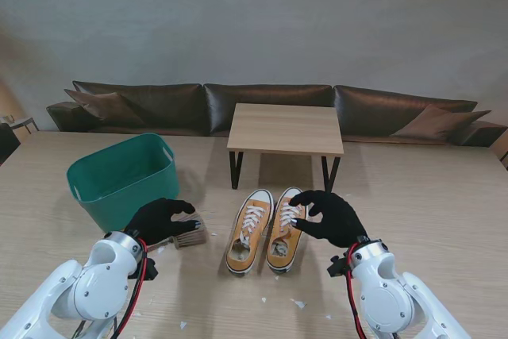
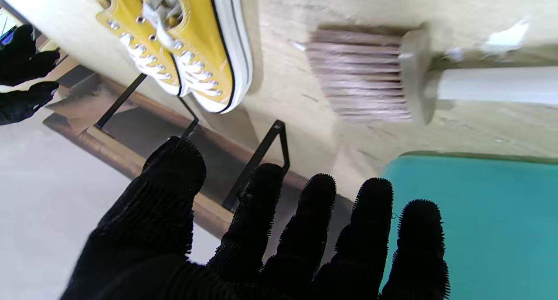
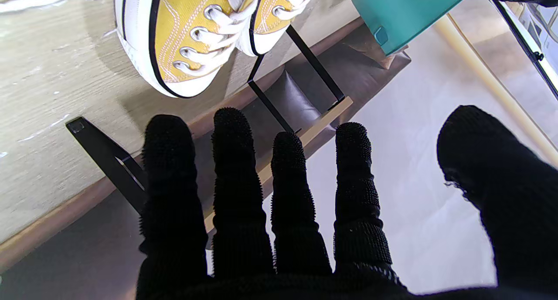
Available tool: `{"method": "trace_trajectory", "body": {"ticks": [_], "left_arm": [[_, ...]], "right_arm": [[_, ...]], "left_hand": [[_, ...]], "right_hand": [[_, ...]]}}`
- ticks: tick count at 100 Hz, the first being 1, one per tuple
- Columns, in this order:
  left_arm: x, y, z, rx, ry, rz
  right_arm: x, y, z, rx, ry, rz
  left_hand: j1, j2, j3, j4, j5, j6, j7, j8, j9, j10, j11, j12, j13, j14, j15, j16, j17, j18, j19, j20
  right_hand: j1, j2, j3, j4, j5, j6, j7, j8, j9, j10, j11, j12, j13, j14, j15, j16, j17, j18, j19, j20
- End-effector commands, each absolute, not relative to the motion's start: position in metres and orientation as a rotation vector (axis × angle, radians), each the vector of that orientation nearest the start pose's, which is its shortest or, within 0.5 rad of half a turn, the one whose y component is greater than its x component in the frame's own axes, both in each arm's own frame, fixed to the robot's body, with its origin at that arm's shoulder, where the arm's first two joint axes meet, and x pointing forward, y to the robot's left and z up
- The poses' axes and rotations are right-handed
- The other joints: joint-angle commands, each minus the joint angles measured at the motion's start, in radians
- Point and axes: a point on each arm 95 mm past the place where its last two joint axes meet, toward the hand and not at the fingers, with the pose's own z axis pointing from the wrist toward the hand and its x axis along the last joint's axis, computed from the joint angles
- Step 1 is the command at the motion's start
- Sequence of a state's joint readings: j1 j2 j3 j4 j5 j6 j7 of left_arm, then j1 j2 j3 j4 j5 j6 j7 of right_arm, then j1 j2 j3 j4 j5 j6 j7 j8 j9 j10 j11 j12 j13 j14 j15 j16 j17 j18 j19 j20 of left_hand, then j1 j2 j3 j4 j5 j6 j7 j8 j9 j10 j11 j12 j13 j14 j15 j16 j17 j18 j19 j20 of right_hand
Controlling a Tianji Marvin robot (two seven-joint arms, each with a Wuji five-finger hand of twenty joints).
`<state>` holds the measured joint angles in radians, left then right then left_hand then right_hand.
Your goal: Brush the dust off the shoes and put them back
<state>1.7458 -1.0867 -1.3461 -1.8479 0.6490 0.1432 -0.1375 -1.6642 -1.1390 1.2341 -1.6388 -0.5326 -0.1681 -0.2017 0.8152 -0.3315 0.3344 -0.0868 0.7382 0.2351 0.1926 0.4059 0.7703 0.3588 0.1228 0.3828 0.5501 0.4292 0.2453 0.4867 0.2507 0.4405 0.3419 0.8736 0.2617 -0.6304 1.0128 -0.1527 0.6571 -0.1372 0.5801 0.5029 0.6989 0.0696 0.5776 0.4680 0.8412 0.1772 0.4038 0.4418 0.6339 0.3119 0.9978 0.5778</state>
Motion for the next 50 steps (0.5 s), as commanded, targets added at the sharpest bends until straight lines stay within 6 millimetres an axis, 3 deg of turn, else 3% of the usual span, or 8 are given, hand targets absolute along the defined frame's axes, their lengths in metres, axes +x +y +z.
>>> {"method": "trace_trajectory", "body": {"ticks": [1,15,19,22,26,34,36,50], "left_arm": [[0.359,0.019,-0.299,-1.671,1.358,-1.516],[0.362,0.033,-0.298,-1.583,1.421,-1.396],[0.363,0.037,-0.299,-1.547,1.437,-1.362],[0.364,0.040,-0.299,-1.514,1.450,-1.334],[0.365,0.043,-0.302,-1.473,1.462,-1.299],[0.366,0.048,-0.307,-1.434,1.471,-1.249],[0.366,0.048,-0.308,-1.433,1.472,-1.238],[0.372,0.052,-0.318,-1.426,1.488,-1.180]], "right_arm": [[0.372,0.016,-0.326,-1.980,-1.416,-2.548],[0.374,0.016,-0.326,-1.985,-1.404,-2.548],[0.374,0.017,-0.327,-1.984,-1.395,-2.552],[0.374,0.017,-0.327,-1.985,-1.387,-2.553],[0.374,0.017,-0.327,-1.985,-1.382,-2.551],[0.373,0.018,-0.328,-1.985,-1.382,-2.544],[0.373,0.018,-0.328,-1.986,-1.381,-2.543],[0.373,0.019,-0.328,-1.988,-1.366,-2.534]], "left_hand": [[0.003,0.021,-0.009,0.037,-0.027,-0.020,-0.015,-0.011,-0.007,0.010,0.004,0.008,0.009,0.007,0.044,0.053,0.026,-0.008,0.045,0.064],[-0.025,-0.012,0.035,0.032,-0.036,-0.033,-0.014,-0.016,0.019,0.005,0.049,0.097,0.031,-0.001,0.154,0.141,0.051,-0.022,0.135,0.176],[-0.040,-0.029,0.068,0.027,-0.033,-0.039,-0.011,-0.017,0.037,0.009,0.079,0.157,0.058,-0.004,0.248,0.211,0.055,-0.033,0.280,0.255],[-0.064,-0.046,0.102,0.020,-0.028,-0.047,-0.006,-0.015,0.050,0.005,0.108,0.240,0.082,-0.015,0.354,0.296,0.033,-0.057,0.509,0.297],[-0.085,-0.063,0.132,0.015,-0.021,-0.050,0.000,-0.013,0.063,-0.002,0.146,0.333,0.096,-0.031,0.483,0.362,0.002,-0.091,0.821,0.201],[-0.103,-0.085,0.152,0.011,-0.018,-0.057,0.003,-0.012,0.059,-0.008,0.164,0.377,0.101,-0.044,0.568,0.388,0.010,-0.110,0.976,0.115],[-0.111,-0.095,0.171,0.008,-0.016,-0.057,0.005,-0.012,0.048,-0.007,0.162,0.388,0.094,-0.047,0.579,0.379,0.011,-0.108,0.999,0.057],[-0.119,-0.115,0.182,0.007,-0.028,-0.067,0.001,-0.014,0.023,-0.011,0.150,0.380,0.095,-0.061,0.600,0.381,0.043,-0.116,1.025,0.050]], "right_hand": [[0.000,0.012,0.005,0.024,0.003,0.004,-0.011,-0.009,0.001,0.008,-0.004,-0.015,-0.009,0.005,-0.002,-0.001,-0.271,0.017,-0.014,0.005],[0.001,0.014,0.005,0.025,0.001,0.005,-0.011,-0.009,-0.001,0.010,-0.004,-0.015,-0.005,0.003,0.000,-0.001,-0.269,0.016,-0.013,0.006],[0.001,0.014,0.005,0.025,0.001,0.008,-0.011,-0.009,0.000,0.010,-0.003,-0.015,-0.002,0.004,0.002,0.000,-0.268,0.016,-0.013,0.007],[0.002,0.015,0.007,0.025,0.001,0.011,-0.010,-0.009,0.001,0.011,-0.003,-0.015,0.001,0.004,0.004,0.001,-0.267,0.018,-0.012,0.007],[0.000,0.016,0.006,0.025,0.000,0.012,-0.010,-0.010,0.000,0.012,-0.002,-0.015,0.006,0.005,0.007,0.002,-0.266,0.019,-0.012,0.007],[0.001,0.017,0.007,0.026,0.000,0.012,-0.009,-0.010,0.003,0.013,-0.001,-0.015,0.009,0.004,0.010,0.004,-0.265,0.019,-0.011,0.008],[0.001,0.018,0.007,0.026,0.000,0.012,-0.009,-0.010,0.003,0.012,-0.001,-0.015,0.009,0.004,0.010,0.004,-0.265,0.020,-0.011,0.008],[0.001,0.023,0.006,0.026,-0.002,0.014,-0.008,-0.011,0.006,0.014,0.000,-0.016,0.013,0.007,0.013,0.005,-0.265,0.020,-0.011,0.008]]}}
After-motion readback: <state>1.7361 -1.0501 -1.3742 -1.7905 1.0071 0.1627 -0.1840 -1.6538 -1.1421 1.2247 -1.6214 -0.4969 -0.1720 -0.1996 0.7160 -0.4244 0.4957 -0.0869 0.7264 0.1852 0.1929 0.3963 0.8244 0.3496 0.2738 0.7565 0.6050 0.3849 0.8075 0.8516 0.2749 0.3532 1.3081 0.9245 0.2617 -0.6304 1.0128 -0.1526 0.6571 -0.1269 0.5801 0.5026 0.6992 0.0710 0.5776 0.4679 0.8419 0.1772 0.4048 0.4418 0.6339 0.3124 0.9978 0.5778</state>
